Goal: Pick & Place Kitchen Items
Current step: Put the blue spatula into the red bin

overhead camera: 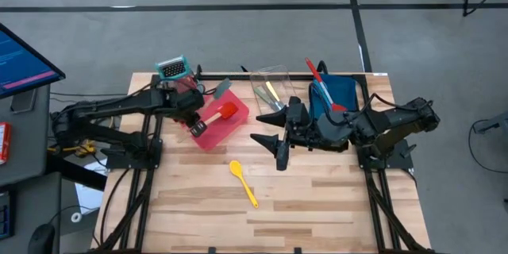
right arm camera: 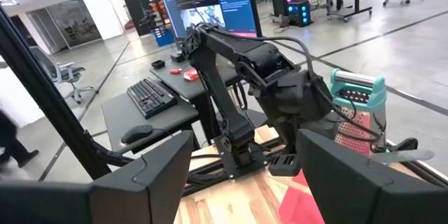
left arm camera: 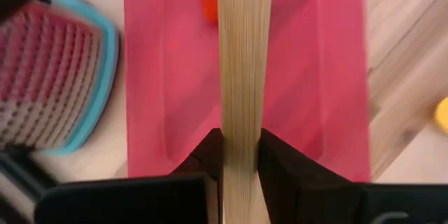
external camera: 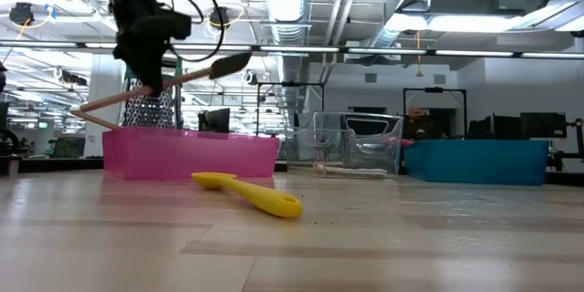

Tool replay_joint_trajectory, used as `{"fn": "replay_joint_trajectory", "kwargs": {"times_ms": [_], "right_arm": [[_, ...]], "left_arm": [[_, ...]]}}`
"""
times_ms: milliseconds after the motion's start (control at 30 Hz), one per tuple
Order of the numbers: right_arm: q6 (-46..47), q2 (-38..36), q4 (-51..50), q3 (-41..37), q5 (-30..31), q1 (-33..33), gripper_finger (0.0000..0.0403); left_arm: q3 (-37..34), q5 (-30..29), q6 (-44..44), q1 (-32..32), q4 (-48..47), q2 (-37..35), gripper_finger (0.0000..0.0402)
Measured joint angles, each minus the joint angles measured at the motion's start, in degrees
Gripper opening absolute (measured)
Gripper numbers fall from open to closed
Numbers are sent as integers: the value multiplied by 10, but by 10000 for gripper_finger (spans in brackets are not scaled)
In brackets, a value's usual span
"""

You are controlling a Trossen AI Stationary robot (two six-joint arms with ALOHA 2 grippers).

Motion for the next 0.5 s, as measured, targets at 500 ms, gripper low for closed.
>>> {"fn": "replay_joint_trajectory", "kwargs": {"times_ms": [500], "right_arm": [[0, 0, -26, 0, 0, -2, 255]], "left_arm": [[0, 19, 24, 24, -52, 78, 44]]}}
